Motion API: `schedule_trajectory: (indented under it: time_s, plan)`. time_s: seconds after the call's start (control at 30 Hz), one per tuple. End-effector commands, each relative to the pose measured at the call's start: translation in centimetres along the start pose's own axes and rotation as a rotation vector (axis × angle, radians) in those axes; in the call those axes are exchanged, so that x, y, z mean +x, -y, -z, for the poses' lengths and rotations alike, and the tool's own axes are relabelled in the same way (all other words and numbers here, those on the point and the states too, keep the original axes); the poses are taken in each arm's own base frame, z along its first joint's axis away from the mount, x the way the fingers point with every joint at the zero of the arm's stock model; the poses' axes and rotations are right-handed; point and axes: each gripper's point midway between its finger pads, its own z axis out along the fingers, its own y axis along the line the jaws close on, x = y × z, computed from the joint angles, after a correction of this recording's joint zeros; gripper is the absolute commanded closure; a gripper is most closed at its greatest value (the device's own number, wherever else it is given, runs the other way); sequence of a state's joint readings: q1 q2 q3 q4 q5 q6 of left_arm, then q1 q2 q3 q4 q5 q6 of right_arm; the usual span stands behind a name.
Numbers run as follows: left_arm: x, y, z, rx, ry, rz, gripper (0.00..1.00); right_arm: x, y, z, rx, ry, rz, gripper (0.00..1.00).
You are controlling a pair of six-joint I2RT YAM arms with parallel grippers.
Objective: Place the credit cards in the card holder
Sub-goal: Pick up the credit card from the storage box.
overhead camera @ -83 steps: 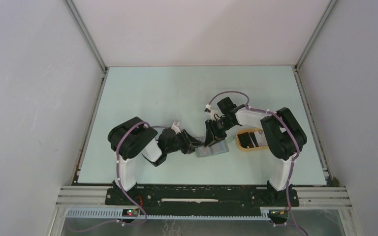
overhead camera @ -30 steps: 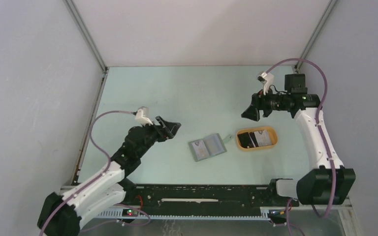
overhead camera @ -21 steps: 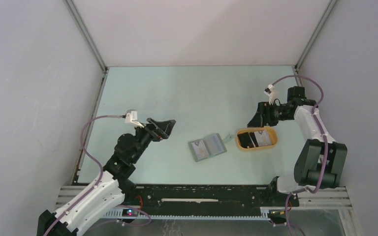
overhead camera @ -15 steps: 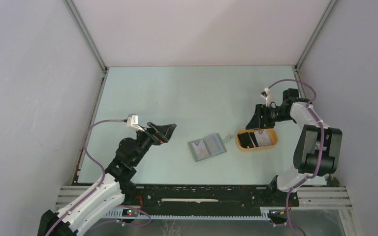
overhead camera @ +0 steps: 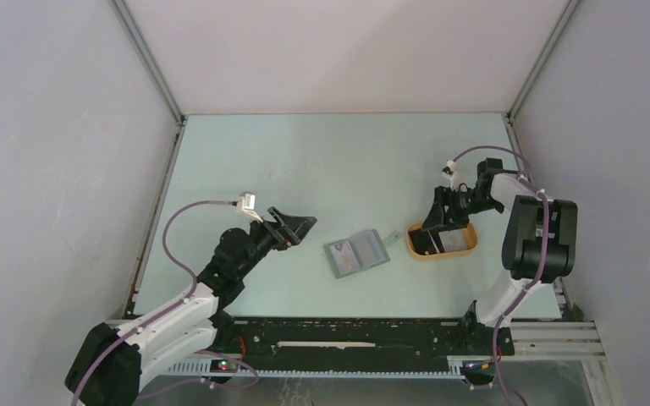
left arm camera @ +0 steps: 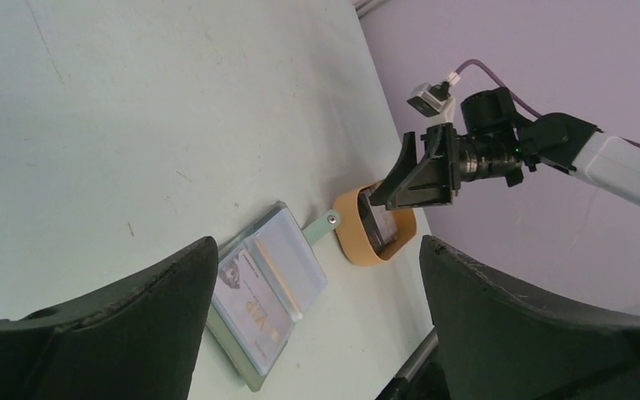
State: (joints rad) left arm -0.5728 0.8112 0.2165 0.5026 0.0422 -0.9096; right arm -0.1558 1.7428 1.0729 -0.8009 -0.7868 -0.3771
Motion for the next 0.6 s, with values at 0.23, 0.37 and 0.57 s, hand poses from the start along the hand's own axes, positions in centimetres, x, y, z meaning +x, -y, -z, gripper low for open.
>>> schedule_trajectory:
  time_s: [0.23, 0.37, 0.57]
  plan:
    - [-0.8, 2.1, -0.1, 0.090, 0.023, 0.025, 0.05, 0.9, 0.2, -1.3, -0.025, -0.054, -0.029, 0.29]
    - [-0.7, 2.1, -0.1, 0.090, 0.021, 0.028, 0.05, 1.2, -0.1, -1.7, -0.047, -0.069, -0.038, 0.30]
    - [-0.6, 2.1, -0.1, 0.090, 0.015, 0.032, 0.05, 1.3, -1.0, -1.8, -0.113, -0.081, -0.053, 0.31]
